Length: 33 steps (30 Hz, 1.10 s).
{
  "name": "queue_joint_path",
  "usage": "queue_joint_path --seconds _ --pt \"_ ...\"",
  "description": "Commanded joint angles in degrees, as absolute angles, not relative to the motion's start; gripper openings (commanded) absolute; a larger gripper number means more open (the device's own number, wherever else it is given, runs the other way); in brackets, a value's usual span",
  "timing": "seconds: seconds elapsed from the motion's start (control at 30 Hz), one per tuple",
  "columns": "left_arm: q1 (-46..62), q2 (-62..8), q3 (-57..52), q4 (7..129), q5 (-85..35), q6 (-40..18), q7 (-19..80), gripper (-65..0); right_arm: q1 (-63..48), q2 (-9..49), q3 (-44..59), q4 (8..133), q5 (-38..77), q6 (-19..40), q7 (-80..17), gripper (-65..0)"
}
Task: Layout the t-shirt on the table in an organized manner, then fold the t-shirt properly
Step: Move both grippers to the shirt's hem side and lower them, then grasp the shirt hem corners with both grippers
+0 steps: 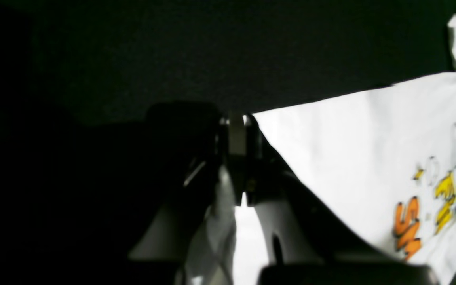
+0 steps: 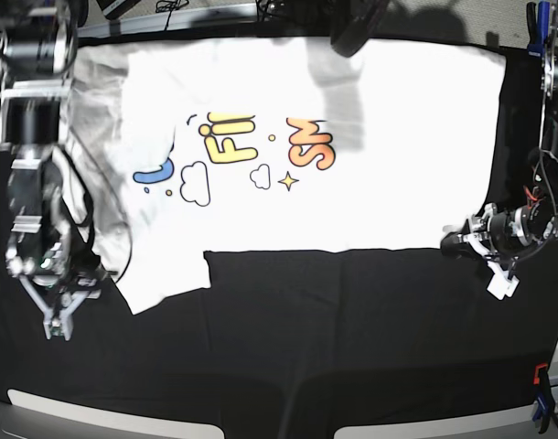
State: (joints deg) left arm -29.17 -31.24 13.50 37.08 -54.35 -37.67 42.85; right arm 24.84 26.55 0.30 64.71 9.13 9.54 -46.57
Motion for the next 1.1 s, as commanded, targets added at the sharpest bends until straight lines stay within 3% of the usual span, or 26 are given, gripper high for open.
queue_joint_path --seconds 0.0,0.13,0.2,0.4,0.7,0.77,0.9,1.07 --pt "-30.65 -32.23 13.13 37.85 -55.53 -38.22 41.91 -65.0 28.08 27.18 1.32 61.95 10.09 12.08 -45.25 -35.3" --pt "-30.65 -32.18 13.13 37.85 -55.53 -38.22 41.91 -65.0 35.14 27.20 4.67 46.35 13.69 27.77 -45.01 -35.3" --pt "-30.65 -32.21 13.13 37.85 -55.53 -38.22 41.91 -65.0 37.52 27.49 5.96 39.99 14.20 32.23 -44.88 -35.3" --pt "-30.65 -32.23 13.13 37.85 -55.55 -38.22 41.91 -65.0 38.28 27.35 7.27 32.18 14.17 32.62 -42.37 -35.4" --pt "-30.65 -32.05 13.13 37.85 -55.55 -38.22 41.87 -65.0 34.37 27.14 7.27 30.35 13.74 32.60 -42.41 -36.1" --pt "-30.65 -31.79 13.13 37.85 -55.55 -38.22 41.87 -65.0 34.20 27.16 7.27 30.35 13.74 32.60 -43.11 -43.2" --pt "-30.63 -31.03 13.13 37.85 -55.55 -38.22 41.85 -65.0 34.46 27.29 7.27 30.35 13.76 32.58 -43.07 -65.0" --pt "-30.63 -29.34 13.13 37.85 -55.53 -38.22 41.71 -65.0 34.85 27.29 7.27 30.37 13.78 32.58 -42.59 -65.0"
